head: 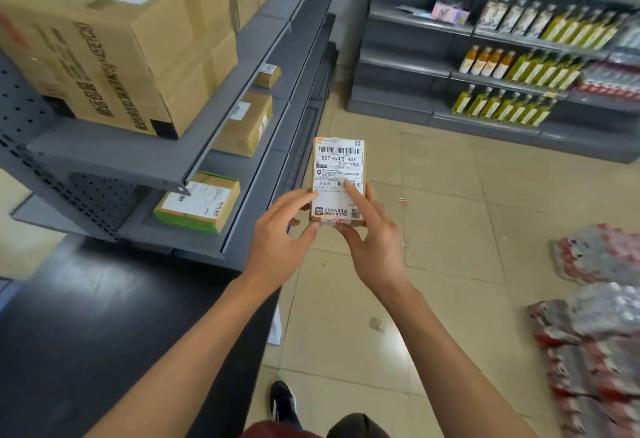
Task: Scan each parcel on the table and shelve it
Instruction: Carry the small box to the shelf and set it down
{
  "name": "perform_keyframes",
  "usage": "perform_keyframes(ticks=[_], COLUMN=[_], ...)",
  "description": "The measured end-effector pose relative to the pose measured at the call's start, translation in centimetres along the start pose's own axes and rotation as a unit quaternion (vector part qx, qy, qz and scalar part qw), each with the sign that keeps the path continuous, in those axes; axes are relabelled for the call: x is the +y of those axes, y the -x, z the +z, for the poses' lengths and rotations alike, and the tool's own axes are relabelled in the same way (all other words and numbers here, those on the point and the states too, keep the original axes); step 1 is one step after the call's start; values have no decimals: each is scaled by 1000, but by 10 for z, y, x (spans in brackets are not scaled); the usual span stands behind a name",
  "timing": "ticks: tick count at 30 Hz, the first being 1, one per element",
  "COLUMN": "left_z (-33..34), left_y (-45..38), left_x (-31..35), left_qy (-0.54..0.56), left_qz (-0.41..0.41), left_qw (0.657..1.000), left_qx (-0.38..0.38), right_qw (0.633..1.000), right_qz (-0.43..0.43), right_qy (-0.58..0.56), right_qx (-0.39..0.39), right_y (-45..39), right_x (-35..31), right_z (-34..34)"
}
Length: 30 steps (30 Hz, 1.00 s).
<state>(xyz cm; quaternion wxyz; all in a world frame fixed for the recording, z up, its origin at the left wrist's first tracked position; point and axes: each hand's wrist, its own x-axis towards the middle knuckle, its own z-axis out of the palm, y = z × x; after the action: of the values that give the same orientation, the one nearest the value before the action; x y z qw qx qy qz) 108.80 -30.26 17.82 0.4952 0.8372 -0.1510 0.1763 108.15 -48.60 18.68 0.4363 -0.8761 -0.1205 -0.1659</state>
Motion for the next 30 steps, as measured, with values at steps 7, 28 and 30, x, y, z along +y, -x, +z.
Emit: perform_keyframes(ticks=[7,28,30], left_z=[29,242,251], left_y=[-57,-285,-303], left_x=[-12,-14,-19], left_qy=[6,2,-1], left_qz=[19,19,14], left_qw=[1000,1000,1000], left_qx=[-15,-16,-14], right_qw=[999,997,997], right_qz=[18,63,56], right_qy=[12,-11,-4], right_qx=[37,52,56], right_y=[-44,-247,-265], right_x=[32,236,248], right_z=[-8,-115,-117])
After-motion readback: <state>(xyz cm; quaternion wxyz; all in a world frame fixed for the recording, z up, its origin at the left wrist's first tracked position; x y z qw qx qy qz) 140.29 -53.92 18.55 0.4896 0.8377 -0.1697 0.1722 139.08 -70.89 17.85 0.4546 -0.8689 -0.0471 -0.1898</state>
